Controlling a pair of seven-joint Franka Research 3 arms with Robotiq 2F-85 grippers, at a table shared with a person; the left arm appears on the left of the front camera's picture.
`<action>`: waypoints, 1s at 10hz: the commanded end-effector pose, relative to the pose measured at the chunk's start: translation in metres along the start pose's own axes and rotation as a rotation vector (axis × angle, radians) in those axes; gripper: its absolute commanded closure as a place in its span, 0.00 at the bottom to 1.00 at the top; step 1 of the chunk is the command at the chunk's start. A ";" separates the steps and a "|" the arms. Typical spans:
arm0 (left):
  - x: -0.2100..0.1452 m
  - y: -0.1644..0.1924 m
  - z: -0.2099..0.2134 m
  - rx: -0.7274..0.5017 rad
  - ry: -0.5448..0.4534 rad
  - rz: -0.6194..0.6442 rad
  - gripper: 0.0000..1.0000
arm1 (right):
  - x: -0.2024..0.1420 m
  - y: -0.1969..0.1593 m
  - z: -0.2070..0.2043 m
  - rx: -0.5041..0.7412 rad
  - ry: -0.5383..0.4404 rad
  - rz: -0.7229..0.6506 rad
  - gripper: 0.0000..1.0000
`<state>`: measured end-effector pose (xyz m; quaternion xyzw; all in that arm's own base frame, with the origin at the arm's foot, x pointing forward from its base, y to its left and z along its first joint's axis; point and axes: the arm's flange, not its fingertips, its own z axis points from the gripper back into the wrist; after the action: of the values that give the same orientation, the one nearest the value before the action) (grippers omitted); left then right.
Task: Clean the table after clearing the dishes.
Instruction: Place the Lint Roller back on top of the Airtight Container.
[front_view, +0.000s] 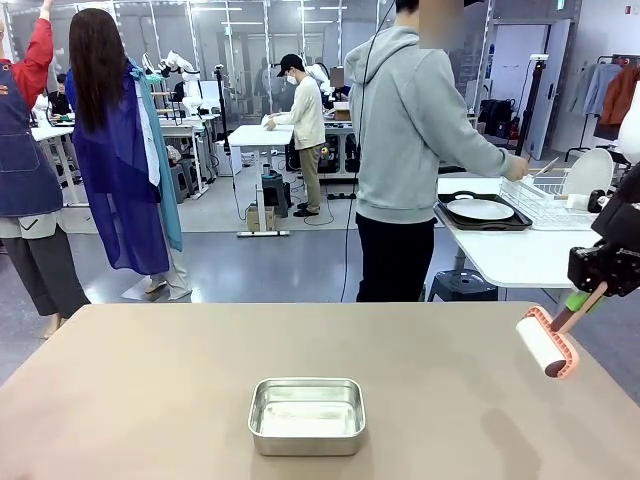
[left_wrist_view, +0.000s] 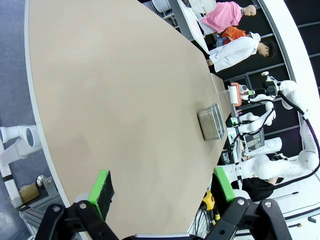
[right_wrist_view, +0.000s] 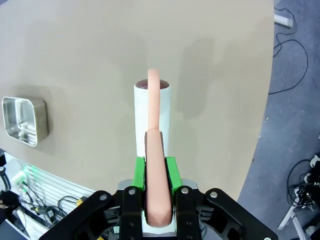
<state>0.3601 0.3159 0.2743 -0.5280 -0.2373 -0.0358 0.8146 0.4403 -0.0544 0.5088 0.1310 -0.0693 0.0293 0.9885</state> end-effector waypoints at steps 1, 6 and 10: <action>-0.001 -0.004 0.004 0.006 0.013 0.004 0.00 | -0.001 0.003 0.002 0.019 -0.017 0.011 0.79; -0.001 -0.004 0.004 0.006 0.013 0.004 0.00 | 0.009 0.032 0.022 0.052 -0.075 0.145 0.79; -0.001 -0.004 0.004 0.006 0.013 0.004 0.00 | 0.056 0.223 0.061 -0.057 -0.115 0.851 0.79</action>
<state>0.3601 0.3159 0.2743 -0.5280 -0.2373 -0.0358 0.8146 0.4492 0.1346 0.6309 0.0796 -0.1623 0.3347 0.9248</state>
